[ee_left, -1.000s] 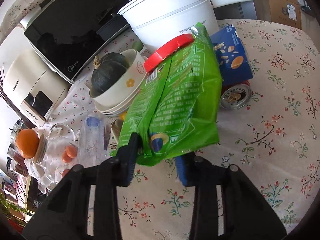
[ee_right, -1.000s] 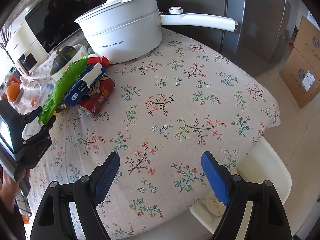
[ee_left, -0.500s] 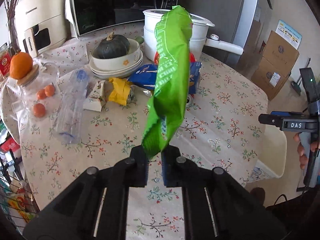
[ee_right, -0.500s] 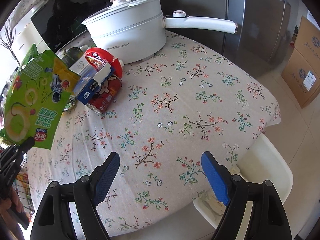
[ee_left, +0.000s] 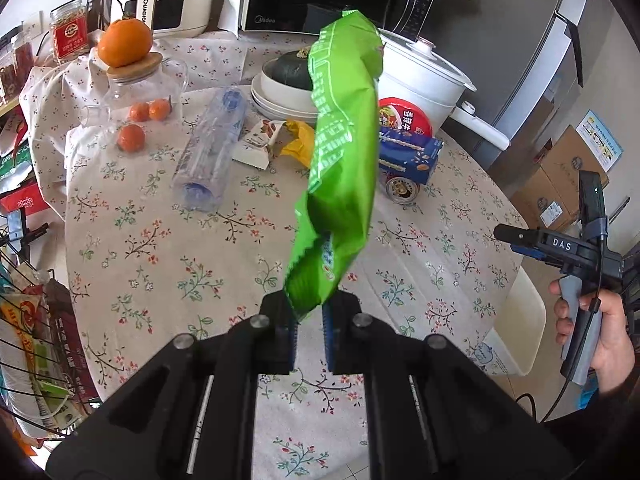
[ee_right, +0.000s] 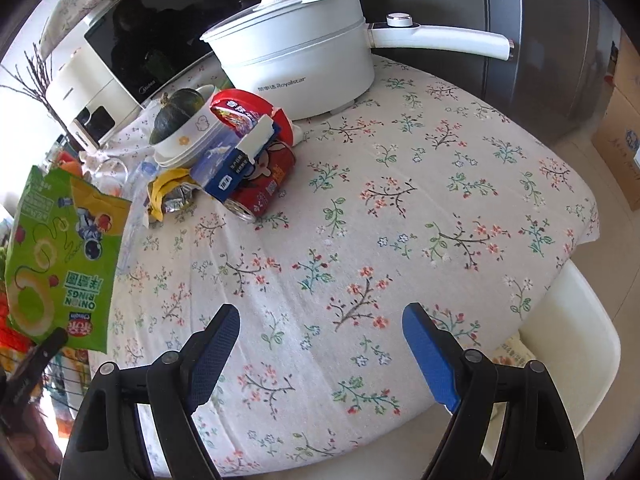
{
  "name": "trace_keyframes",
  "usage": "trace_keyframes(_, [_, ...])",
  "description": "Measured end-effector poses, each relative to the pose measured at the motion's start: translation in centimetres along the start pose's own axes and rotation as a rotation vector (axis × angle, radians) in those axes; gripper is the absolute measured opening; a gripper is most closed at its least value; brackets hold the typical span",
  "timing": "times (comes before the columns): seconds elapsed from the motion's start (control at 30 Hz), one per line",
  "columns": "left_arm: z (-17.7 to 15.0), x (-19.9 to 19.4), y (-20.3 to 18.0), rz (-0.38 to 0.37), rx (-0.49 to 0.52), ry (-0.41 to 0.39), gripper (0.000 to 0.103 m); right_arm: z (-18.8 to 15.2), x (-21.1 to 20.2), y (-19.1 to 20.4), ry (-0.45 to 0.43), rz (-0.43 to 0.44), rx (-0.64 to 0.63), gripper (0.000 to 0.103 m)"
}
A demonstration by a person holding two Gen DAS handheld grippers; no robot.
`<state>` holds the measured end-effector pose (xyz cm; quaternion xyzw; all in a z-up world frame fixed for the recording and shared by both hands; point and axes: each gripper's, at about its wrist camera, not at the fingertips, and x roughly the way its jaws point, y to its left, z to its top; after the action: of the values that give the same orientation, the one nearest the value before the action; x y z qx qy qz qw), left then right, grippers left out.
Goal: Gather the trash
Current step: 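Hold the green bag in the left gripper while the right grasps the blue carton, then carry green bag in left gripper and blue carton in right gripper over the bin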
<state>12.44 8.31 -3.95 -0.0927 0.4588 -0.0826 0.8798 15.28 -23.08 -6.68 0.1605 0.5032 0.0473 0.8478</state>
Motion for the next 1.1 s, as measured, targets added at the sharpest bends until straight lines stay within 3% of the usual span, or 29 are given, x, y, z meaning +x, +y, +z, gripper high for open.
trace_keyframes(0.3, [0.5,-1.0,1.8,-0.014,-0.054,-0.005,0.012,5.3,5.6,3.6,-0.082,0.149,0.095,0.085])
trace_keyframes(0.53, [0.6,-1.7,2.9,0.013,-0.072,-0.020,0.012,7.4,9.1,5.5,-0.082,0.092,0.114,0.080])
trace_keyframes(0.63, [0.6,-1.8,3.1,0.012,-0.070,-0.019,0.012,7.5,10.0,5.8,-0.071,0.086,0.137,0.064])
trace_keyframes(0.7, [0.6,-1.8,3.3,0.011,-0.071,-0.016,0.012,7.4,9.9,5.8,-0.075,0.121,0.159,0.047])
trace_keyframes(0.8, [0.6,-1.7,3.4,0.008,-0.076,-0.015,0.012,7.1,9.2,6.1,-0.076,0.143,0.166,0.037])
trace_keyframes(1.0, [0.3,-1.8,2.6,0.004,-0.058,-0.021,0.012,6.2,6.1,6.7,-0.090,0.222,0.131,0.024])
trace_keyframes(1.1, [0.2,-1.7,2.1,-0.008,-0.040,-0.014,0.012,5.7,4.0,6.9,-0.087,0.231,0.100,0.024])
